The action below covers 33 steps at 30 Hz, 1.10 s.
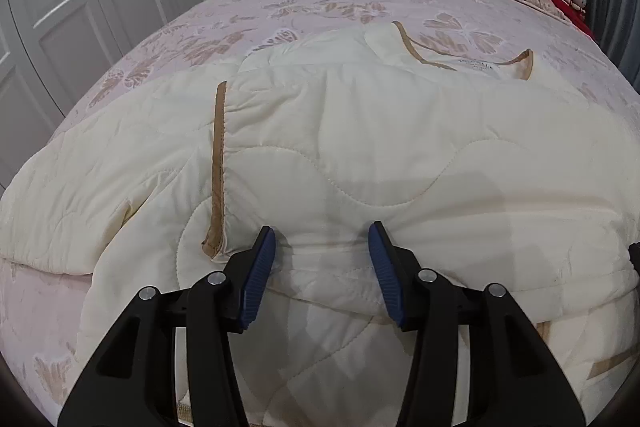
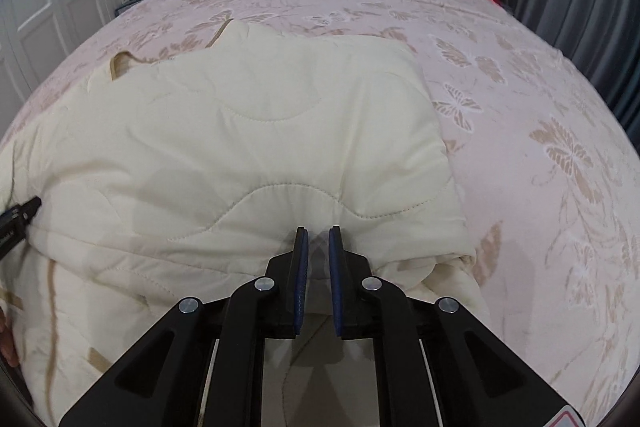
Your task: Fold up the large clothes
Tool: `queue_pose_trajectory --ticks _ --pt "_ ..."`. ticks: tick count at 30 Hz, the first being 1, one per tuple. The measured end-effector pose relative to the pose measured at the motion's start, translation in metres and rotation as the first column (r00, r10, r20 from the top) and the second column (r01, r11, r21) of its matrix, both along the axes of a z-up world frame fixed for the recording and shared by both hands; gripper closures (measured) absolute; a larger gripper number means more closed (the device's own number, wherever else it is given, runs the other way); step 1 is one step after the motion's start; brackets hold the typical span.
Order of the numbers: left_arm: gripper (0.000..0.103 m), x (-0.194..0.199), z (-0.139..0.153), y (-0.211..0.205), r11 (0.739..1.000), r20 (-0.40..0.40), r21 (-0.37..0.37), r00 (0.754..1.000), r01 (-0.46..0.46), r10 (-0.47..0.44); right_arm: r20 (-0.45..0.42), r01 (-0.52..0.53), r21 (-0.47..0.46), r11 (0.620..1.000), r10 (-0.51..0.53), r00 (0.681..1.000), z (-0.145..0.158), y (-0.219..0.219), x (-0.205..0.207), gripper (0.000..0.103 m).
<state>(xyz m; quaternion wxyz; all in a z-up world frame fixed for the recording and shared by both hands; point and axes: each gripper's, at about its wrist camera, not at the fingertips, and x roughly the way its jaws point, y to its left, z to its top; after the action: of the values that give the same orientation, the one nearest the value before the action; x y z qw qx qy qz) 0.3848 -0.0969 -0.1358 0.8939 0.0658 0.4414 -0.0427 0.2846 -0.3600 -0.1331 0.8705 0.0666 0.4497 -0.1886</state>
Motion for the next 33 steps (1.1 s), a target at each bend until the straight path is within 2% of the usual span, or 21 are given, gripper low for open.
queue_pose_trajectory --ticks 5,9,14,18,21,22,23,24,26,27,30,33 --pt "0.056 -0.006 -0.005 -0.003 1.000 0.054 0.030 0.999 0.000 -0.002 0.020 0.004 -0.052 0.999 -0.003 1.000 -0.005 0.006 0.000 0.096" --pt "0.055 -0.007 -0.007 -0.004 0.999 0.079 0.039 0.997 -0.004 0.001 0.039 0.008 -0.058 0.998 -0.005 0.999 -0.008 0.007 -0.001 0.096" --pt "0.055 -0.007 -0.004 0.001 1.000 0.079 0.013 0.997 -0.006 0.005 0.048 0.010 -0.058 0.998 -0.007 0.999 -0.009 0.007 -0.001 0.095" --pt "0.054 -0.010 0.001 0.013 0.999 0.032 -0.048 0.999 0.013 -0.012 -0.022 -0.008 -0.079 0.997 0.006 1.000 -0.002 0.011 0.006 0.094" --pt "0.053 -0.021 0.008 0.021 0.998 0.023 -0.036 0.998 0.054 -0.053 -0.085 0.011 -0.097 0.995 -0.020 0.996 0.012 0.020 0.007 0.092" --pt "0.053 -0.026 0.014 0.027 0.998 0.026 -0.039 0.998 0.050 -0.049 -0.081 0.029 -0.087 0.996 -0.036 0.996 0.020 0.024 0.004 0.091" --pt "0.047 -0.033 0.027 0.042 0.997 0.039 -0.069 0.999 0.022 -0.019 -0.065 0.038 -0.065 0.997 -0.042 0.997 0.027 0.028 0.001 0.090" --pt "0.032 -0.039 0.036 0.056 0.994 0.052 -0.113 0.999 -0.002 0.008 -0.029 0.040 -0.009 0.999 -0.040 0.999 0.040 0.036 -0.003 0.089" --pt "0.015 -0.054 0.058 0.099 0.962 0.094 -0.270 0.993 -0.039 0.067 0.010 0.007 0.061 0.998 -0.008 1.000 0.057 0.056 -0.004 0.089" --pt "0.015 -0.060 0.068 0.124 0.946 0.106 -0.316 0.987 -0.079 0.118 0.018 -0.020 0.076 0.997 0.019 1.000 0.061 0.066 -0.002 0.088" --pt "0.015 -0.066 0.078 0.200 0.918 0.080 -0.338 0.966 -0.207 0.247 0.030 -0.150 0.116 0.982 0.147 0.989 0.071 0.125 0.015 0.087" --pt "0.015 -0.072 0.076 0.284 0.861 0.040 -0.376 0.922 -0.343 0.385 0.038 -0.211 0.218 0.953 0.207 0.978 0.065 0.167 0.031 0.087"
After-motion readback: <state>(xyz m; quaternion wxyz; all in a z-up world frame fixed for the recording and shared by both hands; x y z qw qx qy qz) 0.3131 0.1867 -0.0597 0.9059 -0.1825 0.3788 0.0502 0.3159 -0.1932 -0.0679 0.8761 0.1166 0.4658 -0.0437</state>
